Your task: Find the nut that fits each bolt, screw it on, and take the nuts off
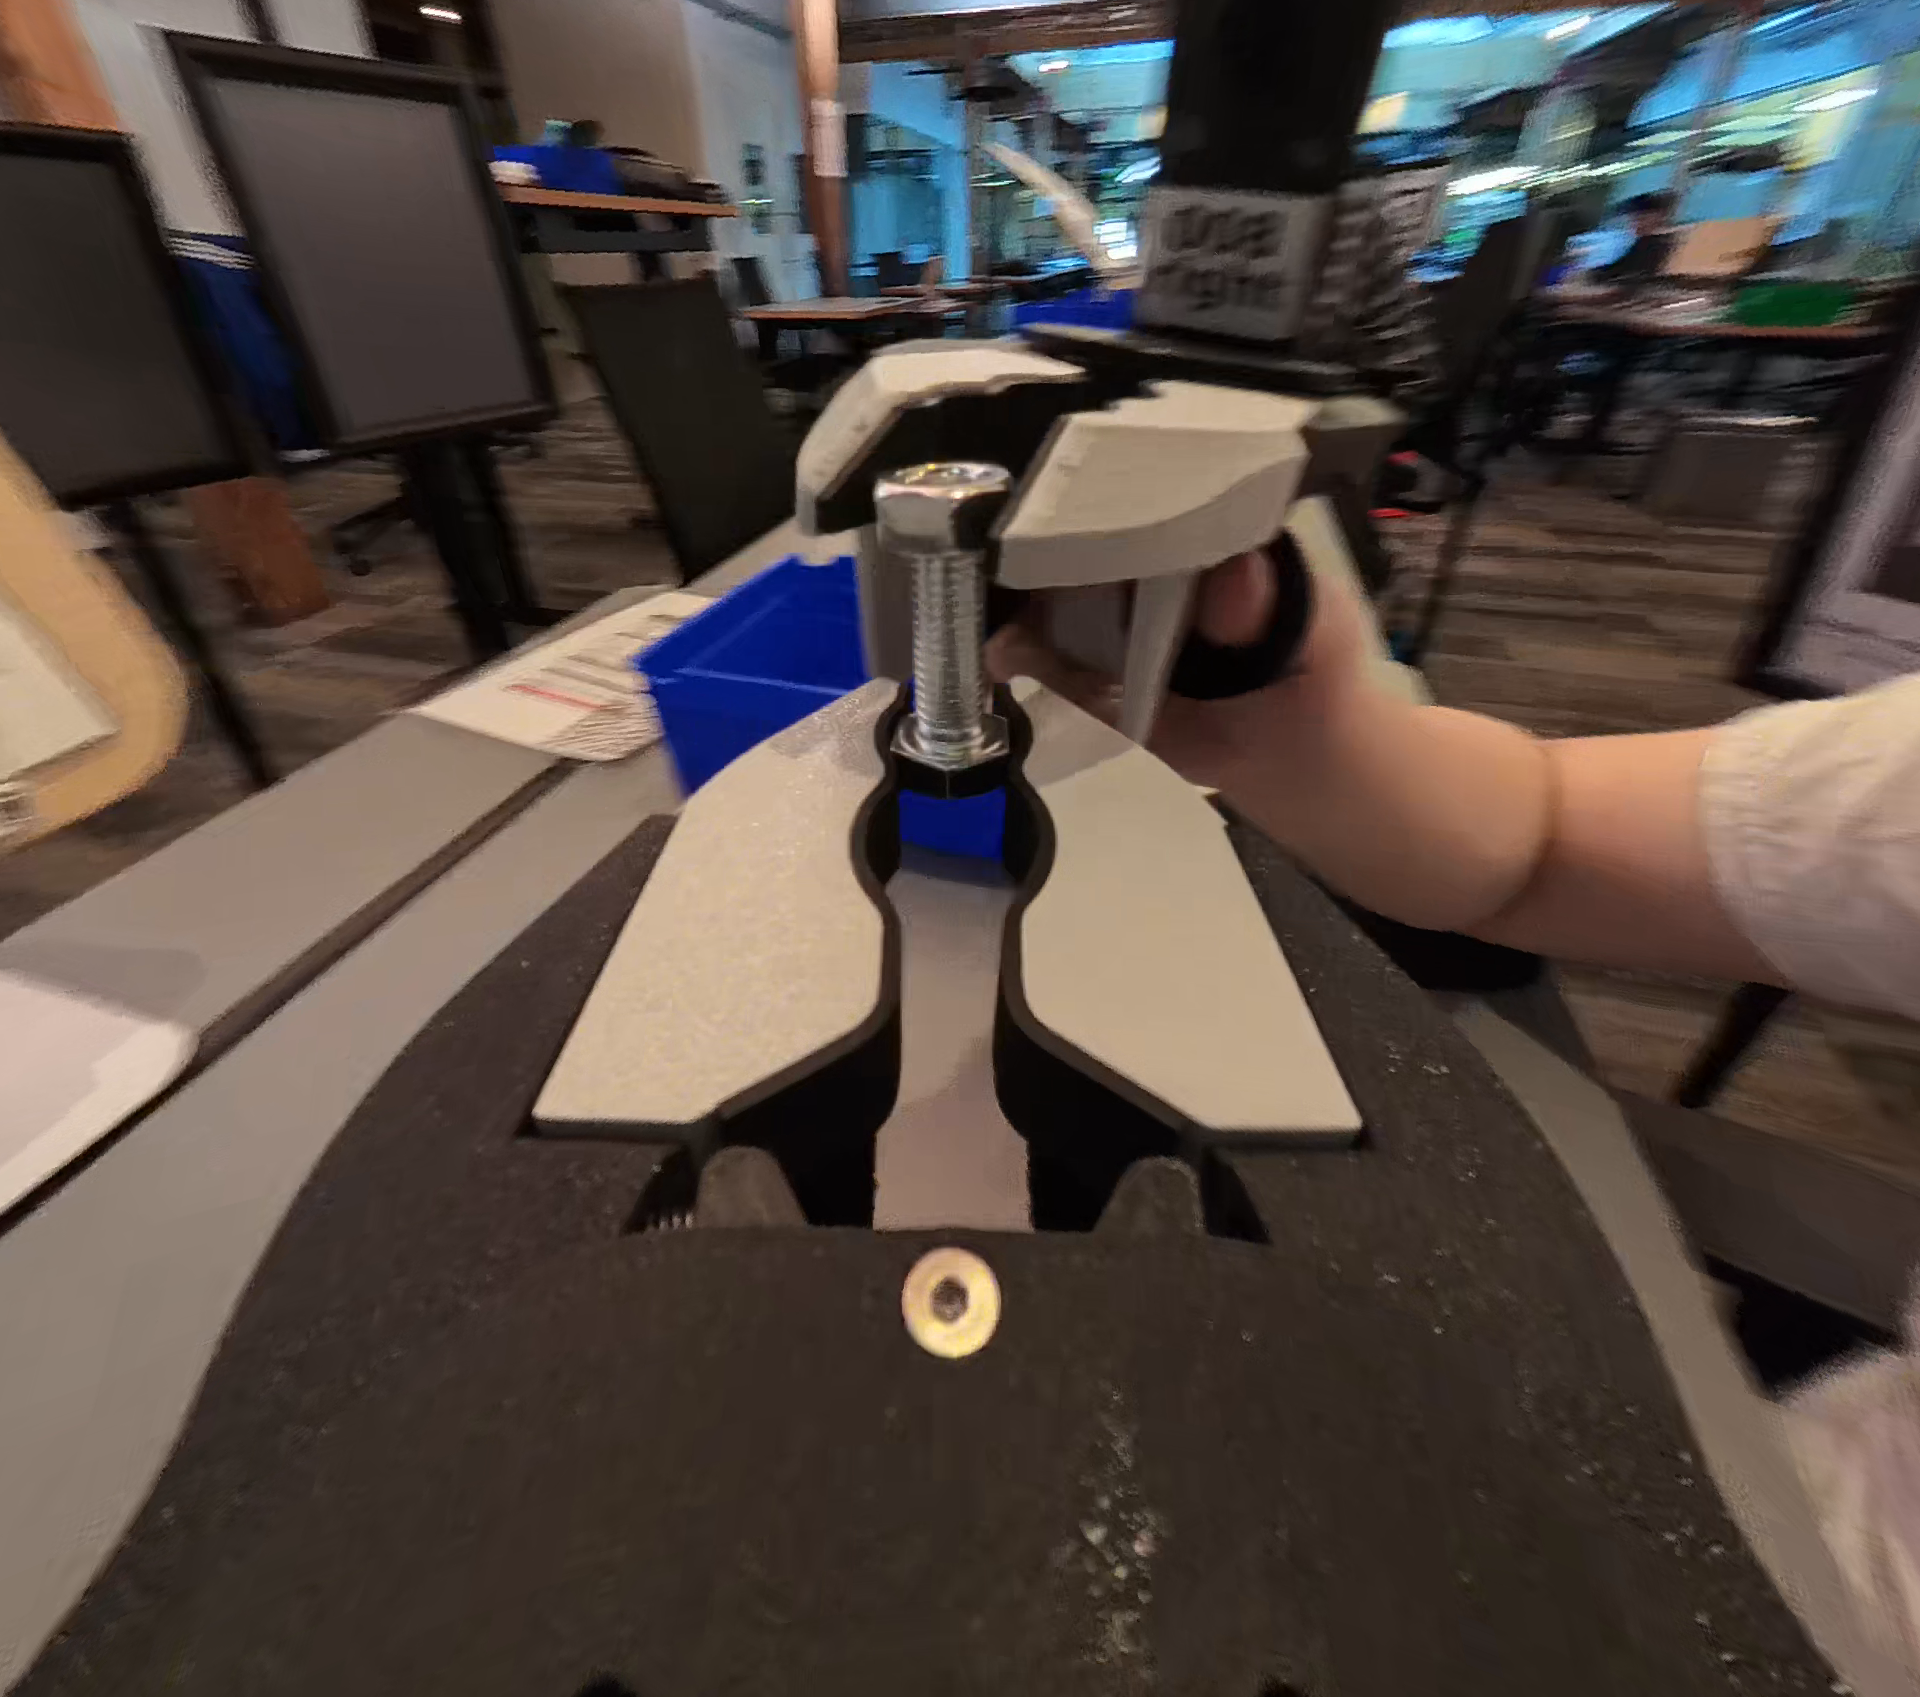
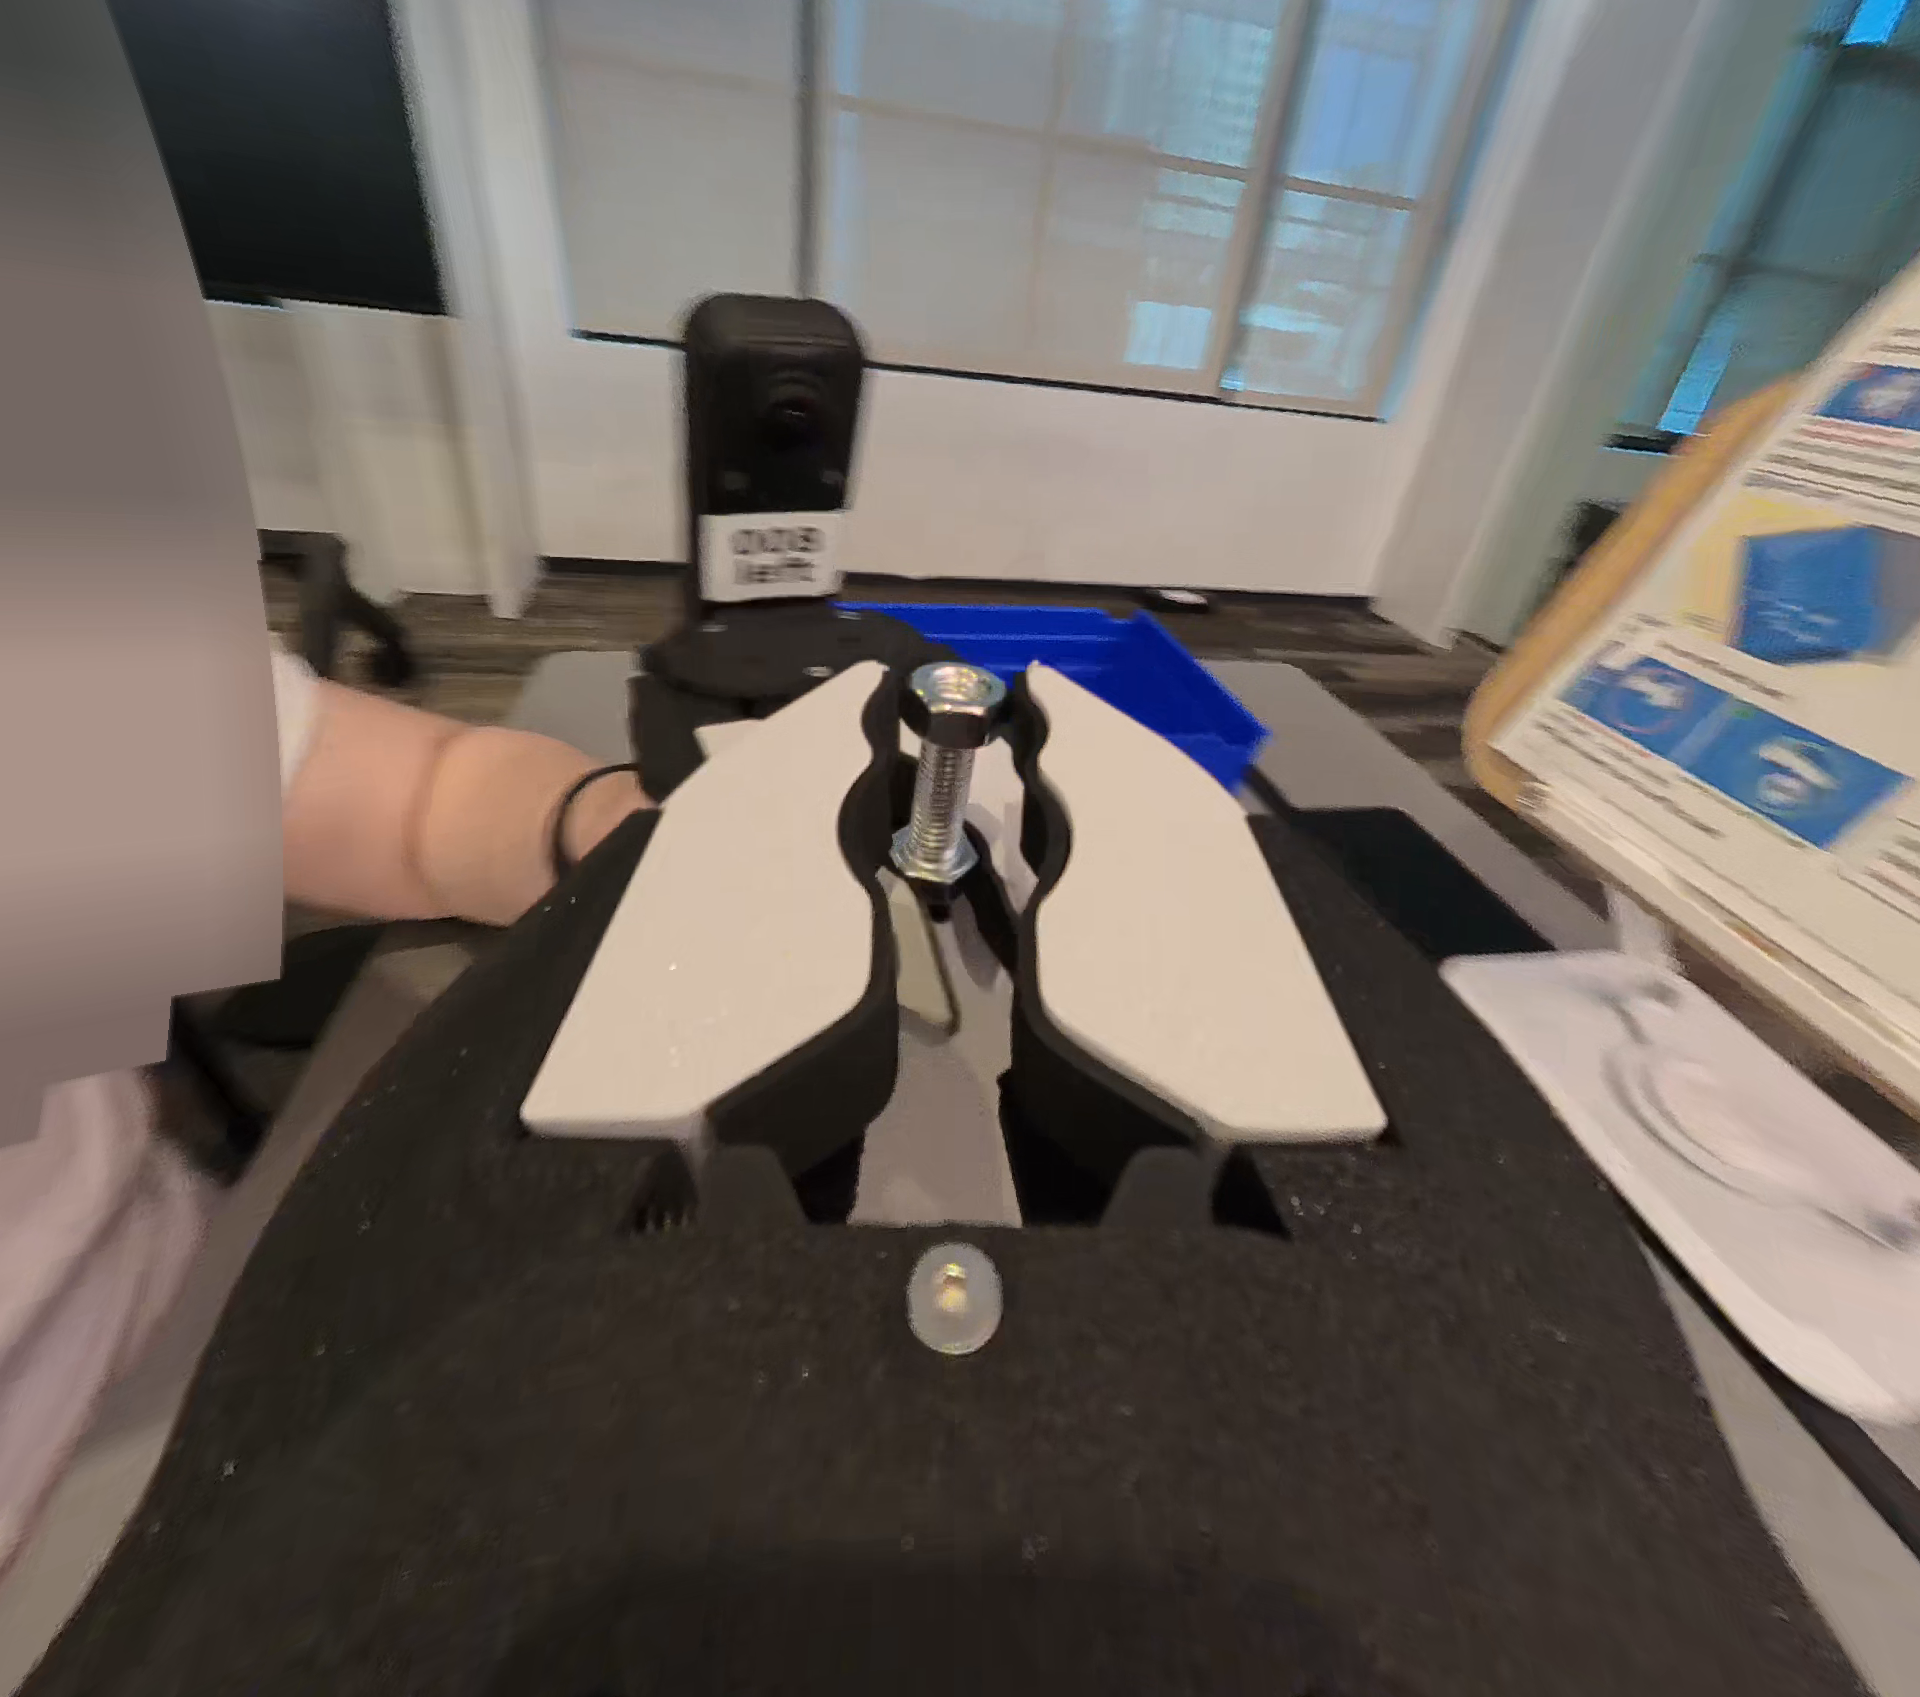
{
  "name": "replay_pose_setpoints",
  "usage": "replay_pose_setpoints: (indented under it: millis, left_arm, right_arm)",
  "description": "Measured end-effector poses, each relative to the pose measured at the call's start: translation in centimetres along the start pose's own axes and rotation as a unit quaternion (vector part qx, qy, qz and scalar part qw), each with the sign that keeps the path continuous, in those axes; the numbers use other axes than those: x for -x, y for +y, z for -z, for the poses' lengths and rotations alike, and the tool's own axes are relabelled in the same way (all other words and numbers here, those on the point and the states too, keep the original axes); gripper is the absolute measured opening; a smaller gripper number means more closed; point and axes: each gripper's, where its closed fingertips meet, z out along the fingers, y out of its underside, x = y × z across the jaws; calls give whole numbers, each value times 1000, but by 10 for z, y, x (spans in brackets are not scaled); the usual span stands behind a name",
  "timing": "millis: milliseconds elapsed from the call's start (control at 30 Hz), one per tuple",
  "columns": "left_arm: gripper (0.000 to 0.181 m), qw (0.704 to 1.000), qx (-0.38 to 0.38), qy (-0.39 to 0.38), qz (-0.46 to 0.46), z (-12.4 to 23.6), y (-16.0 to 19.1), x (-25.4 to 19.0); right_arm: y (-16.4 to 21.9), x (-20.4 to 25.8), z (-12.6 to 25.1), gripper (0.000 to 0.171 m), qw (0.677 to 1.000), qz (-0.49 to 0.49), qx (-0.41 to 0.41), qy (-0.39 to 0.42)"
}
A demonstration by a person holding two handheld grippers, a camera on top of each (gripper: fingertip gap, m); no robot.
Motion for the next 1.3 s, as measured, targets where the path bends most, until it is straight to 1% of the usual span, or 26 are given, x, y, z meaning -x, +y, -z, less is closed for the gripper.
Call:
replay_pose_setpoints:
  millis: [67, 167, 267, 333, 433, 567, 700, 733, 767, 867, 933, 1000, 1067, 1100, 1133, 1167, 1200, 1233, 1267, 1300]
  left_arm:
    - [14, 995, -4, 91, 37, -1, -3, -22]
    - [14, 974, 12, 216, 72, 2, -1, -57]
    - [14, 948, 32, 301, 99, 5, 5, -84]
    - [14, 933, 42, 342, 105, 9, 8, -97]
    - [14, 914, 53, 385, 117, 14, 10, -110]
    - [14, 877, 54, 453, 151, 23, 10, -130]
    - [14, 837, 43, 514, 181, 32, 7, -148]
    - [14, 833, 45, 522, 180, 33, 8, -151]
    - [14, 835, 49, 521, 173, 33, 10, -153]
    - [14, 852, 57, 501, 140, 29, 15, -153]
    - [14, 861, 60, 488, 128, 29, 15, -148]
    - [14, 878, 56, 462, 114, 28, 10, -138]
    - [14, 898, 54, 425, 98, 27, 5, -124]
    - [14, 912, 60, 398, 83, 25, 5, -115]
    - [14, 922, 65, 375, 68, 25, 4, -107]
    - [14, 929, 70, 359, 55, 25, 4, -101]
    - [14, 935, 74, 344, 44, 26, 3, -96]
    - [14, 940, 76, 331, 34, 26, 2, -91]
    - [14, 944, 77, 319, 25, 27, 1, -87]
    - [14, 947, 79, 310, 17, 27, 0, -84]
  right_arm:
    - [-5, 14, 7, 19, 995, -20, -21, -92]
    - [-10, 40, 24, 19, 967, -58, -52, -242]
    - [-7, 60, 35, 19, 932, -101, -48, -345]
    - [-6, 72, 40, 19, 915, -108, -45, -386]
    - [-4, 83, 45, 19, 907, -82, -42, -410]
    - [-4, 98, 49, 19, 897, -45, -52, -436]
    - [-11, 109, 54, 19, 876, -60, -80, -472]
    - [-13, 109, 55, 19, 873, -67, -88, -476]
    - [-15, 107, 55, 19, 871, -73, -94, -476]
    - [-12, 103, 52, 19, 881, -69, -80, -461]
    - [-14, 96, 51, 19, 897, -57, -70, -432]
    - [-19, 74, 52, 19, 932, -33, -34, -359]
    - [-16, 30, 66, 19, 975, 25, 46, -216]
    - [-11, 6, 83, 19, 984, 49, 93, -147]
    - [0, -25, 105, 19, 984, 60, 155, -61]
    - [16, -64, 135, 19, 971, 66, 226, 48]
    - [39, -99, 173, 19, 938, 59, 307, 147]
    - [66, -122, 214, 19, 898, 29, 386, 210]
    - [94, -134, 251, 19, 860, -21, 447, 245]
    - [123, -138, 280, 19, 829, -86, 491, 254]
